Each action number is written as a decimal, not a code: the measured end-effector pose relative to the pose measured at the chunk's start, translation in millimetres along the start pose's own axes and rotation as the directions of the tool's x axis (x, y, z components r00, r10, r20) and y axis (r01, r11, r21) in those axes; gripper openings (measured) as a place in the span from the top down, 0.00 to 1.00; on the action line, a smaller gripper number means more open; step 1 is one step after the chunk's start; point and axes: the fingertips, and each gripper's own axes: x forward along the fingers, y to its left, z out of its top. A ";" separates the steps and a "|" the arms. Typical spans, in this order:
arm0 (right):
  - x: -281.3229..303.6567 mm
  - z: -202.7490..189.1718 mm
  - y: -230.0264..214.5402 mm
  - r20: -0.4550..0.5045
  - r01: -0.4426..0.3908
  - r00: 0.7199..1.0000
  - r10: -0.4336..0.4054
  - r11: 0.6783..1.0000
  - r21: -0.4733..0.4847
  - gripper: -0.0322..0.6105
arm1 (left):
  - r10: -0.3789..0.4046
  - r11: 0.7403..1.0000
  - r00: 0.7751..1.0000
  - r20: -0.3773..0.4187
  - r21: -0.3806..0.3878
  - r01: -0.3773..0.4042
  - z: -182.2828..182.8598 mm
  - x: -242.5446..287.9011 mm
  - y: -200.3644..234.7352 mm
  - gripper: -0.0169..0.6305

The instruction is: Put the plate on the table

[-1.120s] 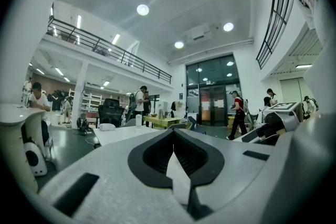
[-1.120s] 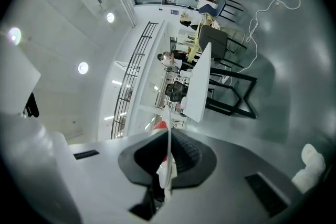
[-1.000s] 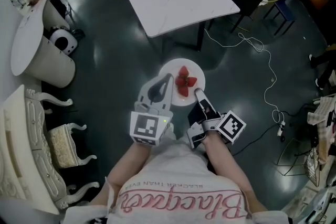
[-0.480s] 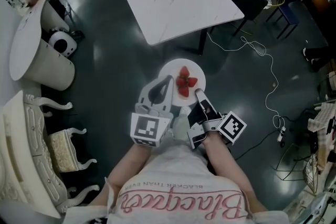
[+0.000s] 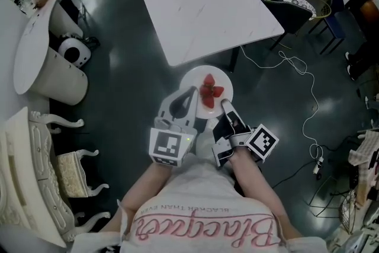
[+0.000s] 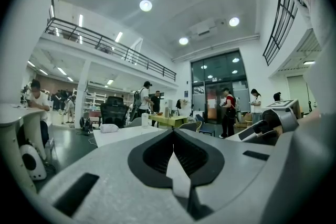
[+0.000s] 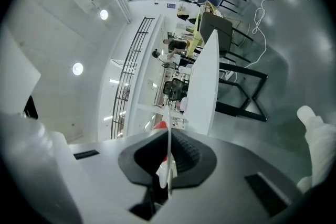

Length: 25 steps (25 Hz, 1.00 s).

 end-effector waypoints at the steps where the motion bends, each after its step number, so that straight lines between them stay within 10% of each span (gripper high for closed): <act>1: 8.0 6.0 0.9 -0.002 -0.005 1.000 0.005 1.000 0.000 0.93 | 0.003 1.000 1.000 0.000 0.002 -0.003 1.4 8.5 3.6 0.97; 25: 175.2 196.1 -19.8 -0.066 -0.020 0.998 0.020 1.000 -0.002 0.93 | 0.085 0.996 0.996 0.010 0.004 -0.085 23.6 241.1 52.3 0.97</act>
